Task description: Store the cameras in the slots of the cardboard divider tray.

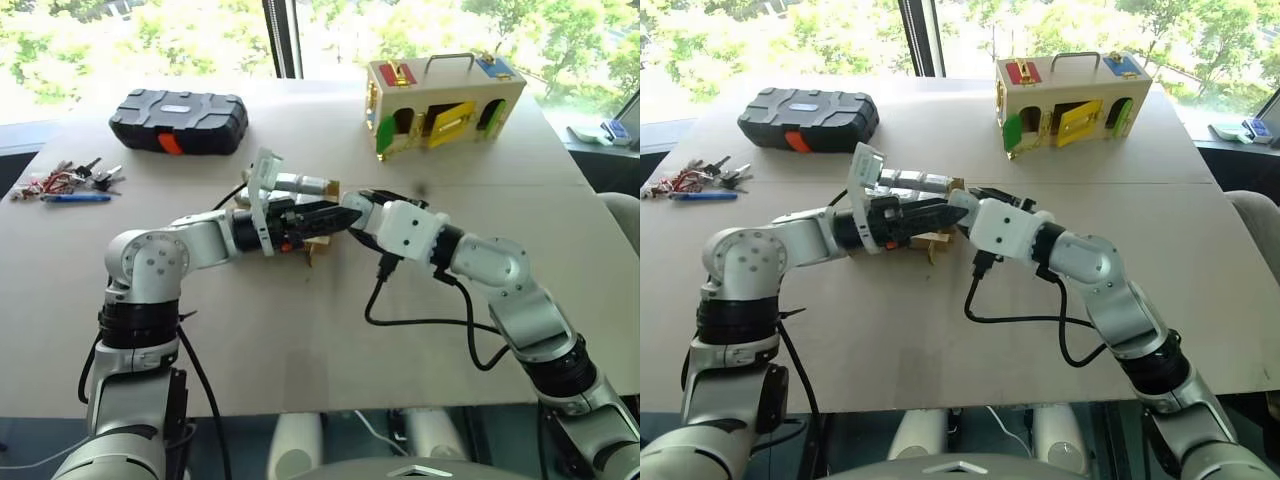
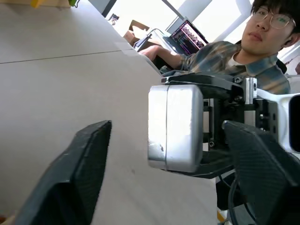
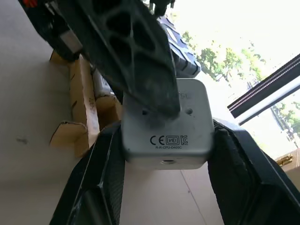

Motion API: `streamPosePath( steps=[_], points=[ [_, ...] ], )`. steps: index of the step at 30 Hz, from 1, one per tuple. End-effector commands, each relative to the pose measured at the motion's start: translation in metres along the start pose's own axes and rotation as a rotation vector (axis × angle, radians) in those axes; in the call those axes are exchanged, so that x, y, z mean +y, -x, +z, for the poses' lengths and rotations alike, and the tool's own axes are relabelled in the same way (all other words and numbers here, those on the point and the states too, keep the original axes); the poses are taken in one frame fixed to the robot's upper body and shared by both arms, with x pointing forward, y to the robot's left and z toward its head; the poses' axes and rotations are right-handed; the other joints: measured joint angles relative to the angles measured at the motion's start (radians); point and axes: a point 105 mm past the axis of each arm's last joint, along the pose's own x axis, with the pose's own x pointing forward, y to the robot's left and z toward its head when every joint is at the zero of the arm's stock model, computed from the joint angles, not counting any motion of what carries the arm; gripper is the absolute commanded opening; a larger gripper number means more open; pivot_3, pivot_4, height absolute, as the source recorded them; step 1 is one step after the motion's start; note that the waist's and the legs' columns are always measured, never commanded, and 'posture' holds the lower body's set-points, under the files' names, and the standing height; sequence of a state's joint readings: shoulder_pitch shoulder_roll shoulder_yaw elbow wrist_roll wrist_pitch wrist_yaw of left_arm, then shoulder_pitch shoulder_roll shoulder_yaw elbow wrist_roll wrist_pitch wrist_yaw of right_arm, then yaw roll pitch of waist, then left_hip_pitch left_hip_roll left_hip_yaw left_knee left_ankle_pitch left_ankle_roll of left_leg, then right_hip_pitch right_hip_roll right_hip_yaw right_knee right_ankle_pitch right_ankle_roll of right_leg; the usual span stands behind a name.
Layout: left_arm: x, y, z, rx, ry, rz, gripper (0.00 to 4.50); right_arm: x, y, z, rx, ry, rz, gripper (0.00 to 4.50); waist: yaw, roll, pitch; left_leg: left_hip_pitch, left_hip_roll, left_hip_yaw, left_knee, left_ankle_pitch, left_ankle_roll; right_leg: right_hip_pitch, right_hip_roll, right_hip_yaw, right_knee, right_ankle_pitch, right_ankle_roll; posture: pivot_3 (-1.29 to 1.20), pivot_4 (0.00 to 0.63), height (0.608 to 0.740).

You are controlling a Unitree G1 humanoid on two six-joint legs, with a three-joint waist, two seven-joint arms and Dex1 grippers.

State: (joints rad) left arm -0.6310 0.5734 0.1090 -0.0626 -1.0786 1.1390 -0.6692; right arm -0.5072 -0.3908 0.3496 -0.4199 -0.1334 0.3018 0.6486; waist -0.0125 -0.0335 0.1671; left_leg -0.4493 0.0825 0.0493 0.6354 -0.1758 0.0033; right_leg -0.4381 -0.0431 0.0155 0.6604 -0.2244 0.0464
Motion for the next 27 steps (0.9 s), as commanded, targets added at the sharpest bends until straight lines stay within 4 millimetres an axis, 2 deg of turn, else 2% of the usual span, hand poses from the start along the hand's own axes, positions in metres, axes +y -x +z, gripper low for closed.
streamPosePath(
  steps=[1, 2, 3, 4, 8, 12, 15, 17, 21, 27],
  points=[
    [-0.006, -0.004, 0.012, -0.03, -0.042, -0.036, 2.02, -0.008, 0.002, 0.022, -0.079, 0.032, -0.021, 1.93, 0.002, 0.0, 0.0, 0.0, 0.0, 0.0, 0.0, 0.0, 0.0, 0.0, 0.0, 0.0, 0.0, 0.0, 0.0, 0.0, 0.15, 0.74],
    [-0.006, -0.005, 0.014, -0.038, -0.045, -0.038, 1.63, -0.006, 0.002, 0.022, -0.083, 0.026, -0.011, 1.93, 0.002, 0.0, 0.0, 0.0, 0.0, 0.0, 0.0, 0.0, 0.0, 0.0, 0.0, 0.0, 0.0, 0.0, 0.0, 0.0, 0.15, 0.74],
    [-0.006, -0.005, 0.016, -0.043, -0.048, -0.041, 1.06, -0.006, 0.001, 0.023, -0.088, 0.02, -0.007, 1.93, 0.002, 0.0, 0.0, -0.001, 0.0, 0.0, 0.0, 0.0, 0.0, 0.0, 0.0, 0.0, 0.0, 0.0, 0.0, 0.0, 0.15, 0.74],
    [-0.007, -0.006, 0.018, -0.047, -0.053, -0.046, 0.77, -0.006, 0.002, 0.023, -0.091, 0.01, -0.007, 2.43, 0.002, 0.0, 0.0, 0.0, 0.0, 0.0, 0.0, 0.0, 0.0, 0.0, 0.0, 0.0, 0.0, 0.0, 0.0, 0.0, 0.15, 0.74],
    [-0.002, -0.001, 0.027, -0.04, -0.105, -0.033, 0.73, -0.012, 0.006, 0.013, -0.059, -0.029, -0.054, 4.31, -0.001, 0.0, 0.0, 0.0, 0.0, 0.0, 0.0, 0.0, 0.0, 0.0, 0.0, 0.0, 0.0, 0.0, 0.0, 0.0, 0.15, 0.74],
    [0.007, 0.013, 0.044, 0.033, -0.328, -0.031, 0.73, -0.023, 0.036, -0.003, -0.018, -0.223, -0.114, 4.34, 0.004, 0.0, 0.0, -0.001, 0.0, -0.001, 0.0, 0.0, 0.0, 0.0, 0.0, -0.001, 0.0, 0.0, 0.0, 0.0, 0.15, 0.74],
    [0.021, 0.023, 0.059, 0.127, -0.517, -0.038, 0.73, -0.018, 0.065, -0.009, 0.01, -0.301, -0.081, 4.34, 0.019, 0.0, 0.0, -0.001, 0.0, -0.001, 0.0, 0.0, 0.0, 0.0, 0.0, -0.001, -0.001, -0.002, -0.003, 0.0, 0.15, 0.74],
    [0.028, 0.026, 0.067, 0.208, -0.626, -0.065, 0.73, -0.014, 0.078, -0.007, 0.009, -0.343, -0.052, 4.34, 0.026, 0.0, 0.0, -0.001, 0.0, -0.001, 0.0, 0.0, 0.0, 0.001, 0.0, -0.002, -0.002, -0.002, -0.004, 0.0, 0.15, 0.74],
    [0.038, 0.027, 0.065, 0.373, -0.738, -0.146, 0.73, -0.015, 0.085, 0.012, -0.059, -0.409, -0.028, 4.34, 0.025, 0.0, 0.0, -0.001, 0.0, 0.0, 0.0, 0.0, 0.0, 0.001, 0.0, -0.001, -0.002, -0.002, -0.004, 0.0, 0.15, 0.74],
    [0.058, 0.022, 0.055, 0.522, -0.861, -0.136, 0.73, -0.011, 0.09, 0.015, -0.053, -0.398, -0.039, 4.34, 0.025, 0.0, 0.001, -0.003, 0.0, -0.001, 0.001, 0.0, 0.0, 0.0, 0.0, -0.001, -0.002, -0.002, -0.004, 0.0, 0.15, 0.74]
  ],
)
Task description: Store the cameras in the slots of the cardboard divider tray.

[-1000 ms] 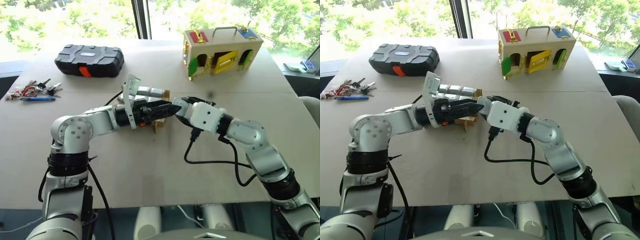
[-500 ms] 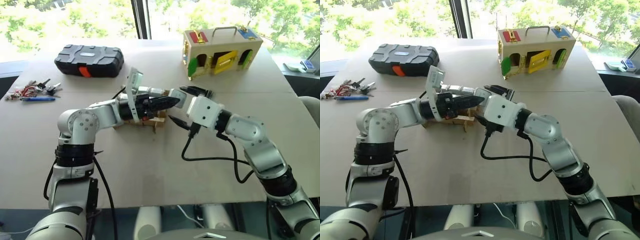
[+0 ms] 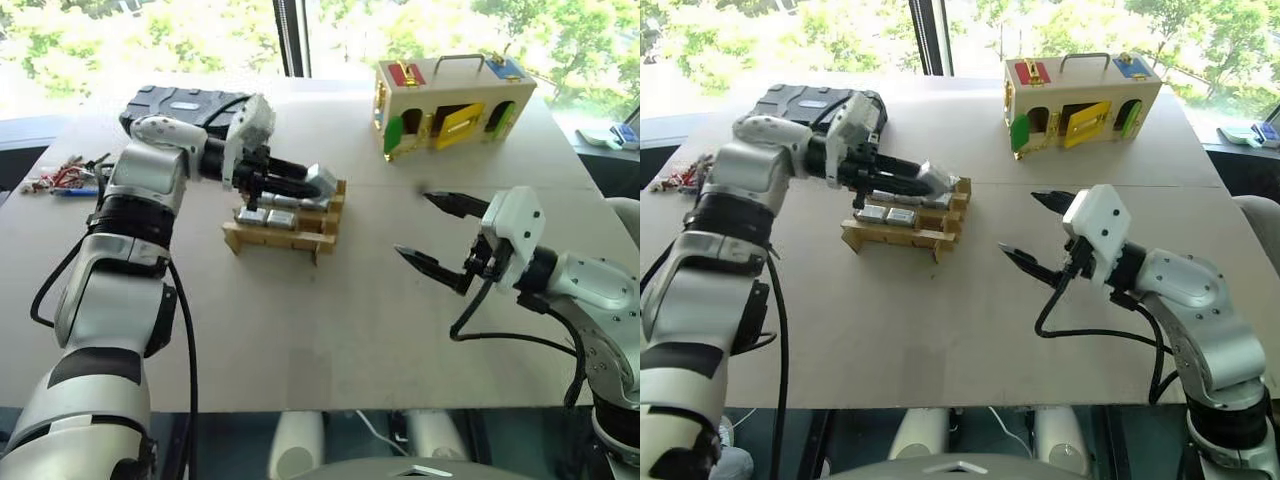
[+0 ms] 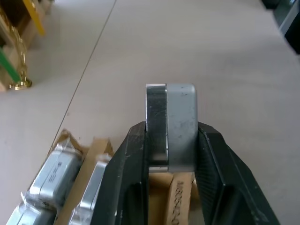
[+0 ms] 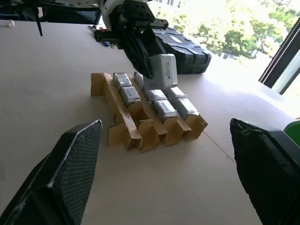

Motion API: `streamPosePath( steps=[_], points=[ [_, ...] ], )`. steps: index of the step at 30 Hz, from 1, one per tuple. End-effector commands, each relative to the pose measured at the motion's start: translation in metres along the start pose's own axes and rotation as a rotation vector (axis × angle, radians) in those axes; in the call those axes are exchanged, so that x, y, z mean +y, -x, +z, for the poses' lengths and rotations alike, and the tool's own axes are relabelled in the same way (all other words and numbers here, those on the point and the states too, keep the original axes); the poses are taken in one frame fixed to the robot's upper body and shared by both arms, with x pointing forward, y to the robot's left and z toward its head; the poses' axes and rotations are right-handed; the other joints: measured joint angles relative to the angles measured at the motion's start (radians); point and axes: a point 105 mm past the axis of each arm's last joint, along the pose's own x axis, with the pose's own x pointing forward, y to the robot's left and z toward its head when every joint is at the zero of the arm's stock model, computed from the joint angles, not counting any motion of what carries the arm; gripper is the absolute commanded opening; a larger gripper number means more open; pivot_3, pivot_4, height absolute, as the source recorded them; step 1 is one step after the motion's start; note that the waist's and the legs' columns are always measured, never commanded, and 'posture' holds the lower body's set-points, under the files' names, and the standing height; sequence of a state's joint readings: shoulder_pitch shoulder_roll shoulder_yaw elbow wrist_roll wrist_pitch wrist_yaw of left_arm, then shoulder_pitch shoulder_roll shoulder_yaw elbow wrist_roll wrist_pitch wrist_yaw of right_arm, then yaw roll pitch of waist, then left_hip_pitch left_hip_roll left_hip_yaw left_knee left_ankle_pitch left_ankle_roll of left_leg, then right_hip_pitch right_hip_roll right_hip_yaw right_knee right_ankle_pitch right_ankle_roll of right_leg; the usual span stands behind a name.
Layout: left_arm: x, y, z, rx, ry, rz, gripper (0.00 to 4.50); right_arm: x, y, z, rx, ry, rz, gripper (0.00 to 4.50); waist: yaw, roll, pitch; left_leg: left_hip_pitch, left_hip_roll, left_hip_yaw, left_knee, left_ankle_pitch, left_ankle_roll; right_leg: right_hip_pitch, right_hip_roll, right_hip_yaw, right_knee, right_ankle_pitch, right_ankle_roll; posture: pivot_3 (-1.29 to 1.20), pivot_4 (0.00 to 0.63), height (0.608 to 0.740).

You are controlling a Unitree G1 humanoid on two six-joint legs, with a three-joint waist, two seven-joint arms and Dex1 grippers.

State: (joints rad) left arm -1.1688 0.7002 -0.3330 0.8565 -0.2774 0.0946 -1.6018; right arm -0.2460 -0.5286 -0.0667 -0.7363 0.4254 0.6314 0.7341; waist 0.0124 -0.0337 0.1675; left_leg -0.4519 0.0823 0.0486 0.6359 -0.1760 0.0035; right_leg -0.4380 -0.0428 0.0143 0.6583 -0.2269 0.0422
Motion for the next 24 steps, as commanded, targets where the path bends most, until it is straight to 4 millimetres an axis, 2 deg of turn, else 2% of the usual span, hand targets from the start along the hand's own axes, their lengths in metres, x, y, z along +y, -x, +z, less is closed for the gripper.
streamPosePath(
  steps=[1, 6, 24],
  points=[
    [0.007, 0.002, 0.003, 0.08, -0.113, 0.005, 0.73, 0.002, 0.006, 0.012, -0.035, 0.036, -0.028, 4.34, 0.0, 0.0, 0.0, -0.001, 0.0, 0.0, 0.0, 0.0, 0.0, 0.0, 0.0, 0.0, 0.0, 0.0, 0.0, 0.0, 0.15, 0.74],
    [0.009, 0.0, -0.007, 0.161, -0.157, -0.008, 0.73, 0.005, 0.01, 0.011, -0.026, 0.048, -0.032, 4.34, 0.001, -0.001, 0.0, -0.002, 0.0, -0.001, 0.002, 0.0, 0.0, -0.001, 0.0, -0.001, 0.0, 0.0, 0.001, 0.0, 0.15, 0.74],
    [0.008, -0.005, -0.027, 0.289, -0.182, -0.046, 0.73, 0.003, 0.016, 0.004, 0.013, 0.066, -0.053, 4.34, 0.0, -0.001, 0.0, -0.002, 0.0, -0.001, 0.003, 0.0, 0.0, 0.0, 0.0, -0.001, 0.002, 0.001, 0.002, 0.0, 0.15, 0.74]
  ],
)
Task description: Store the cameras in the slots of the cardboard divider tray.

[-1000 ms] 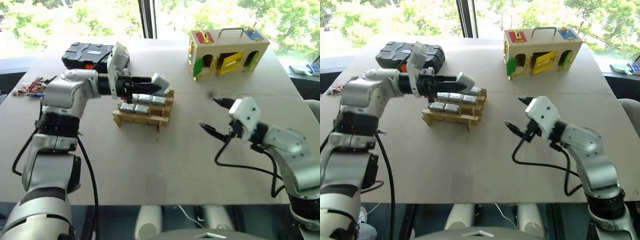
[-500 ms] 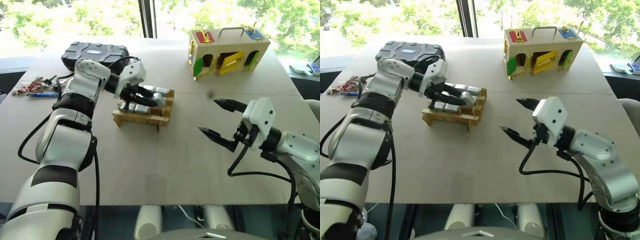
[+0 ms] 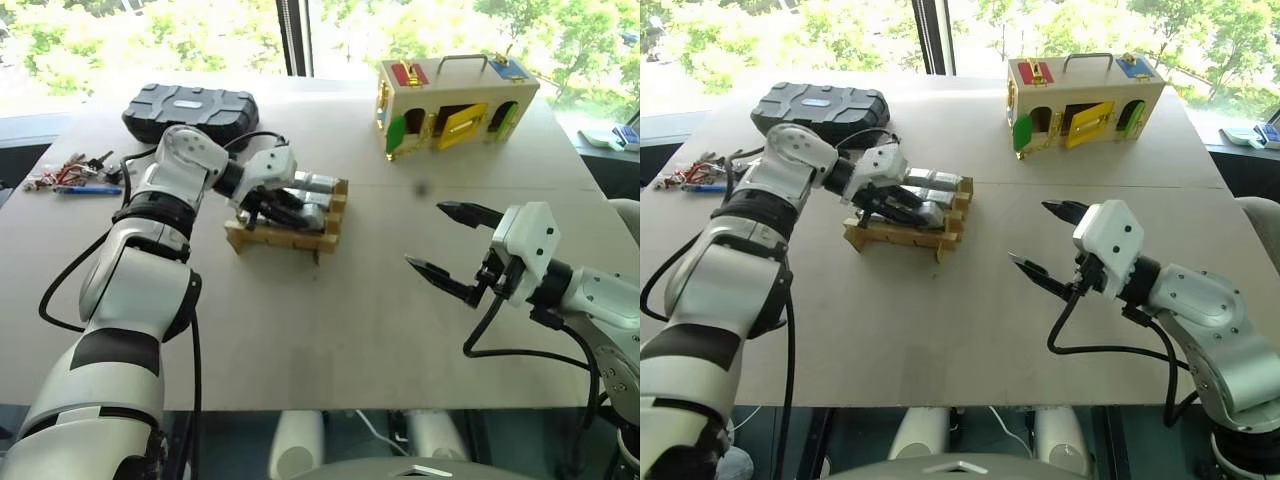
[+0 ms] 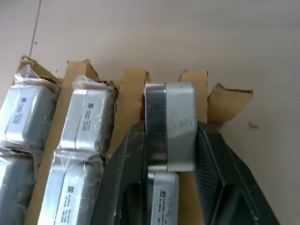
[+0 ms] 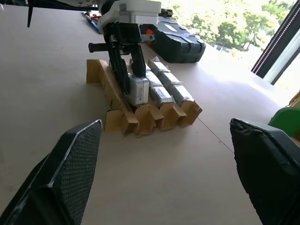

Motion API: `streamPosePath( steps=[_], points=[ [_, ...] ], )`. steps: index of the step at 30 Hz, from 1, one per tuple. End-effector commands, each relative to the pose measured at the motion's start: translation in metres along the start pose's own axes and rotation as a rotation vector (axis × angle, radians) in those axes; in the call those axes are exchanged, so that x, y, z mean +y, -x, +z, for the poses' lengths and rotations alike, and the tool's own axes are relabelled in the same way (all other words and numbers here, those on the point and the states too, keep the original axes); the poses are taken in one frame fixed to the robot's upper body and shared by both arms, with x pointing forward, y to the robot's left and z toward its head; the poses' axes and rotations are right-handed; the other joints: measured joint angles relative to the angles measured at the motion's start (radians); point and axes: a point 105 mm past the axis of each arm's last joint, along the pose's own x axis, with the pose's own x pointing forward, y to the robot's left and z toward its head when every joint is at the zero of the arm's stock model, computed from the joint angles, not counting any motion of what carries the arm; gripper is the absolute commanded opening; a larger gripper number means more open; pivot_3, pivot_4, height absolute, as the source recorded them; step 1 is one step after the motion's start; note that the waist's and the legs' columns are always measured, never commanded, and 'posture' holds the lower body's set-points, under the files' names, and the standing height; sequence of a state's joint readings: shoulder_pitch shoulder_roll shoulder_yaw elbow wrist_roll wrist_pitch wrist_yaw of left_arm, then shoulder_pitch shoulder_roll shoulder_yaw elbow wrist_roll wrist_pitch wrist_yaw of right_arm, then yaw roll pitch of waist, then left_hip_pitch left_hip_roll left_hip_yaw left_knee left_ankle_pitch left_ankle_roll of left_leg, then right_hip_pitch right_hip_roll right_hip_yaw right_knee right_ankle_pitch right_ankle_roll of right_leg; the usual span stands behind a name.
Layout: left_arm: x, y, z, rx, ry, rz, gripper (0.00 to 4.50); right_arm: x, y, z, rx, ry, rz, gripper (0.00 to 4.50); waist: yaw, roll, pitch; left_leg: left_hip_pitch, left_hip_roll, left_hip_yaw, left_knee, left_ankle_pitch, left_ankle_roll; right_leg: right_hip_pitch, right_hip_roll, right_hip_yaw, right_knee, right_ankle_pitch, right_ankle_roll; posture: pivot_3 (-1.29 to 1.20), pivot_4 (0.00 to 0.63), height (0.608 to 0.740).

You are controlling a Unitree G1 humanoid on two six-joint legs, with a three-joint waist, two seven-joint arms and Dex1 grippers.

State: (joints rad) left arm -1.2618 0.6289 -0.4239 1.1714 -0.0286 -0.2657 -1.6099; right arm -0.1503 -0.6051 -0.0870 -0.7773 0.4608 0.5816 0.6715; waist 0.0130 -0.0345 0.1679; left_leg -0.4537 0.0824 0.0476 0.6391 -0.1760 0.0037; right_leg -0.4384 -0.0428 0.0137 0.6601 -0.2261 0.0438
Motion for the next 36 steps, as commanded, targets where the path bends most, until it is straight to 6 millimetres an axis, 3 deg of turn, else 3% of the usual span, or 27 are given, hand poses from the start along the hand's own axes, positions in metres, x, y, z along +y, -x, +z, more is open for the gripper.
streamPosePath(
  steps=[1, 6, 7, 8, 11, 17, 20, 22, 25, 29, 36],
  points=[
    [0.005, 0.008, 0.007, 0.019, -0.048, 0.018, 0.73, 0.0, 0.003, 0.01, -0.025, 0.047, -0.011, 4.34, 0.0, 0.0, 0.0, 0.0, 0.0, 0.0, 0.0, 0.0, 0.0, 0.0, 0.0, 0.0, 0.0, 0.0, 0.0, 0.0, 0.15, 0.74],
    [0.009, 0.007, 0.009, 0.022, -0.049, 0.037, 0.73, 0.0, 0.003, 0.01, -0.022, 0.046, -0.019, 4.34, -0.002, 0.0, 0.0, 0.0, 0.0, 0.0, 0.001, 0.0, 0.0, 0.0, 0.0, 0.0, 0.001, 0.0, 0.0, 0.0, 0.15, 0.74],
    [0.01, 0.006, 0.011, 0.017, -0.056, 0.048, 1.74, 0.0, 0.003, 0.01, -0.022, 0.044, -0.019, 4.34, -0.002, 0.0, 0.0, 0.0, 0.0, 0.0, 0.001, 0.0, 0.0, 0.0, 0.0, 0.0, 0.001, 0.0, 0.0, 0.0, 0.15, 0.74],
    [0.012, 0.006, 0.013, 0.009, -0.068, 0.065, 2.06, 0.0, 0.003, 0.01, -0.021, 0.043, -0.019, 4.34, -0.001, 0.0, 0.0, 0.0, 0.0, 0.0, 0.001, 0.0, 0.0, 0.0, 0.0, 0.0, 0.001, 0.0, 0.001, 0.0, 0.15, 0.74],
    [0.014, 0.012, 0.024, -0.081, -0.05, 0.081, 3.58, 0.0, 0.003, 0.009, -0.02, 0.036, -0.016, 4.34, -0.002, 0.0, 0.0, 0.0, 0.0, 0.0, 0.002, 0.0, 0.0, 0.0, 0.0, 0.0, 0.001, 0.001, 0.001, 0.0, 0.15, 0.74],
    [0.018, 0.047, 0.048, -0.426, 0.147, 0.169, 3.58, -0.001, 0.002, 0.006, -0.012, 0.021, -0.025, 4.34, -0.006, 0.0, 0.0, 0.0, 0.0, 0.0, 0.002, 0.0, 0.0, 0.0, 0.0, 0.0, 0.002, 0.002, 0.003, 0.0, 0.15, 0.74],
    [0.016, 0.069, 0.048, -0.637, 0.289, 0.288, 3.58, -0.009, 0.005, -0.002, 0.017, -0.015, -0.114, 4.34, -0.019, 0.0, 0.0, 0.0, 0.0, 0.0, 0.002, 0.0, 0.0, 0.0, 0.0, 0.0, 0.002, 0.002, 0.003, 0.0, 0.15, 0.74],
    [-0.002, 0.075, 0.042, -0.722, 0.39, 0.283, 3.58, -0.019, 0.011, -0.012, 0.042, -0.054, -0.212, 4.34, -0.027, 0.001, -0.001, 0.003, 0.001, -0.001, 0.002, 0.0, 0.0, 0.002, 0.0, 0.0, 0.003, 0.002, 0.003, 0.0, 0.15, 0.74],
    [-0.037, 0.069, 0.026, -0.743, 0.479, 0.388, 4.45, -0.023, 0.025, -0.024, 0.083, -0.07, -0.3, 4.5, -0.036, 0.001, -0.001, 0.005, 0.001, 0.0, 0.002, 0.0, 0.0, 0.004, 0.0, 0.001, 0.003, 0.002, 0.003, 0.0, 0.15, 0.74],
    [-0.089, 0.054, -0.004, -0.651, 0.569, 0.612, 4.49, -0.024, 0.046, -0.038, 0.133, -0.103, -0.372, 4.5, -0.028, 0.001, -0.002, 0.006, 0.002, 0.0, 0.003, 0.0, 0.0, 0.006, 0.0, 0.0, 0.002, 0.001, 0.003, 0.0, 0.15, 0.74],
    [-0.163, 0.037, -0.031, -0.549, 0.733, 0.696, 4.49, -0.019, 0.067, -0.05, 0.198, -0.104, -0.347, 4.5, -0.021, -0.001, -0.003, 0.017, 0.003, 0.001, 0.004, -0.003, -0.005, 0.015, -0.004, -0.001, 0.002, -0.003, 0.002, 0.0, 0.15, 0.74]
  ],
)
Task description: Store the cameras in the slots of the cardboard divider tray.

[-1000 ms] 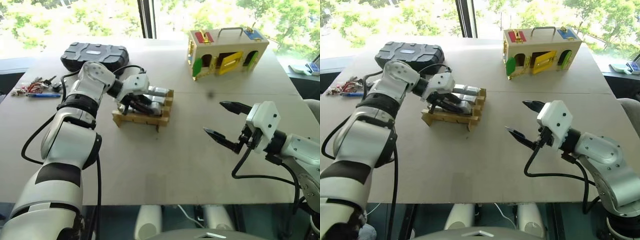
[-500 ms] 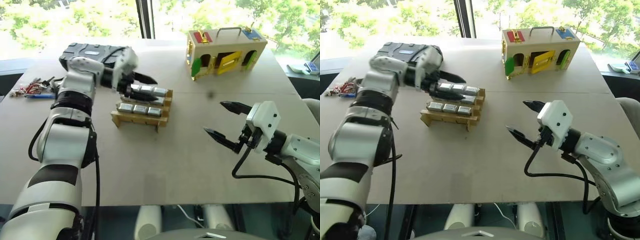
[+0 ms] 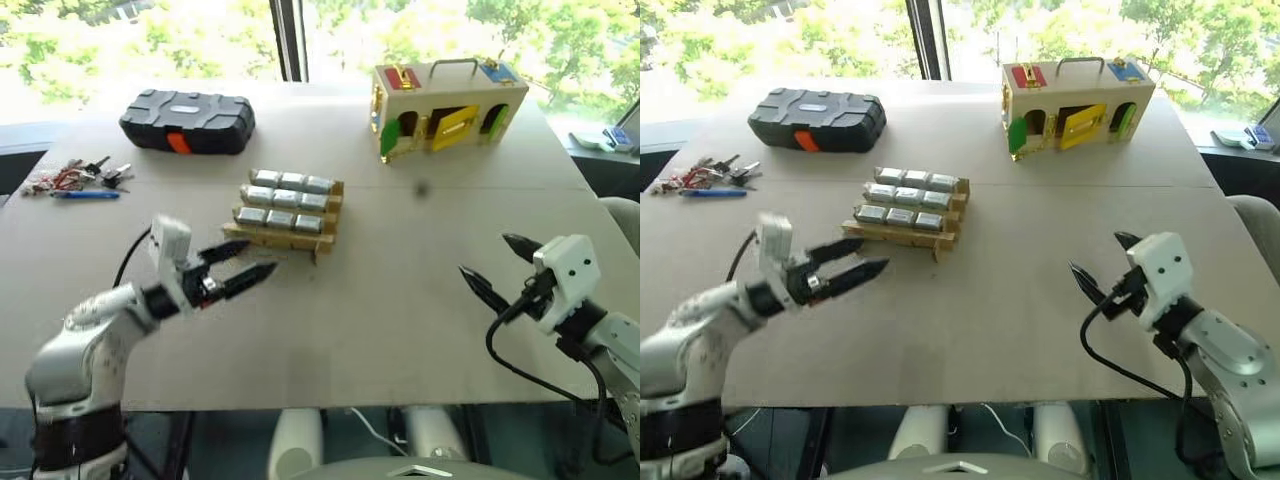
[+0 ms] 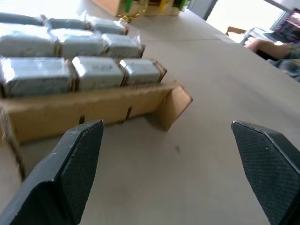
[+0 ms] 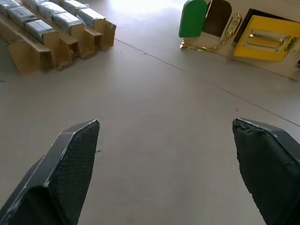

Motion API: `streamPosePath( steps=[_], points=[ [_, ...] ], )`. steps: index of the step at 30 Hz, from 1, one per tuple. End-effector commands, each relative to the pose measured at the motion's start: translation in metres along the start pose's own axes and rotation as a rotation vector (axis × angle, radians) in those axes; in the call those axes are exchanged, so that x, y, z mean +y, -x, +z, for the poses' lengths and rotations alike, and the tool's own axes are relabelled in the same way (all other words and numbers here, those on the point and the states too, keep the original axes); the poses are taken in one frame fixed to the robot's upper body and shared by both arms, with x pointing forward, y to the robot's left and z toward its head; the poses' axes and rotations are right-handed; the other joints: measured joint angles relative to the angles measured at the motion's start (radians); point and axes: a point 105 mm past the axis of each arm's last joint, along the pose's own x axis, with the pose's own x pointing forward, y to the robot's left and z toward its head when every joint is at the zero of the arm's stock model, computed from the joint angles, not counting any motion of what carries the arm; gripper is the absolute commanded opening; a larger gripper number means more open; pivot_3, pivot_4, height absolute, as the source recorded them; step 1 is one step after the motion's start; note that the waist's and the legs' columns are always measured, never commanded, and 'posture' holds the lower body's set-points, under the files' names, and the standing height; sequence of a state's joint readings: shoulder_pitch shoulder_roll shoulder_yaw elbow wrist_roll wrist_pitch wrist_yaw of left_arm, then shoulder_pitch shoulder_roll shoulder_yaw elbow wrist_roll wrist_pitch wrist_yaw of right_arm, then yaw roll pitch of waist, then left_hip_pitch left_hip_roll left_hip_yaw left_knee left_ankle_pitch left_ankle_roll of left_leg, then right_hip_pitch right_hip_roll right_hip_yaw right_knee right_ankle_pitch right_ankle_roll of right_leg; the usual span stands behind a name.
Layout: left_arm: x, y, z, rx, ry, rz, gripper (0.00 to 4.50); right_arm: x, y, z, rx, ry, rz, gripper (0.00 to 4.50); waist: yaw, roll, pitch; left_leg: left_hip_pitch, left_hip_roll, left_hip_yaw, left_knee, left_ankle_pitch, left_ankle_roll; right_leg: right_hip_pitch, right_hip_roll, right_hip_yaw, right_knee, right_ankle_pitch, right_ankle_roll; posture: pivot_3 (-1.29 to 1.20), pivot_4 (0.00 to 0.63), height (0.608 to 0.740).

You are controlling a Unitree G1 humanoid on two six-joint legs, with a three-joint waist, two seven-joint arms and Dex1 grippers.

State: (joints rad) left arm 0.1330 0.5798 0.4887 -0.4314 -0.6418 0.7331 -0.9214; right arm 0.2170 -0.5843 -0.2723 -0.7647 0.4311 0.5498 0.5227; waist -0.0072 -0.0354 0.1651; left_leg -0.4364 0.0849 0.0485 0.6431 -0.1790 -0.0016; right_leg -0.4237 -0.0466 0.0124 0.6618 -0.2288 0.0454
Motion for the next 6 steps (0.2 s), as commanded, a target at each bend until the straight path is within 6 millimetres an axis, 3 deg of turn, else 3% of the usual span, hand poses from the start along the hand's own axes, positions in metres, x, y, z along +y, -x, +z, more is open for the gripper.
streamPosePath(
  steps=[1, 6],
  points=[
    [-0.0108, 0.0137, 0.0071, -0.031, -0.066, 0.027, 4.49, -0.0052, 0.005, 0.0123, -0.045, 0.049, 0.006, 4.5, -0.002, 0.0, 0.0, 0.006, 0.0, 0.0, 0.0, 0.0, -0.001, 0.005, -0.001, 0.0, -0.001, 0.0, 0.0, 0.0, 0.15, 0.74],
    [-0.011, 0.0221, -0.0028, -0.011, -0.053, 0.071, 4.49, -0.0091, 0.0028, 0.009, -0.027, 0.055, 0.044, 4.5, -0.007, 0.002, -0.001, 0.008, 0.003, -0.004, -0.003, -0.001, -0.001, 0.006, -0.009, -0.003, -0.006, 0.0, -0.001, 0.0, 0.15, 0.74]
  ],
)
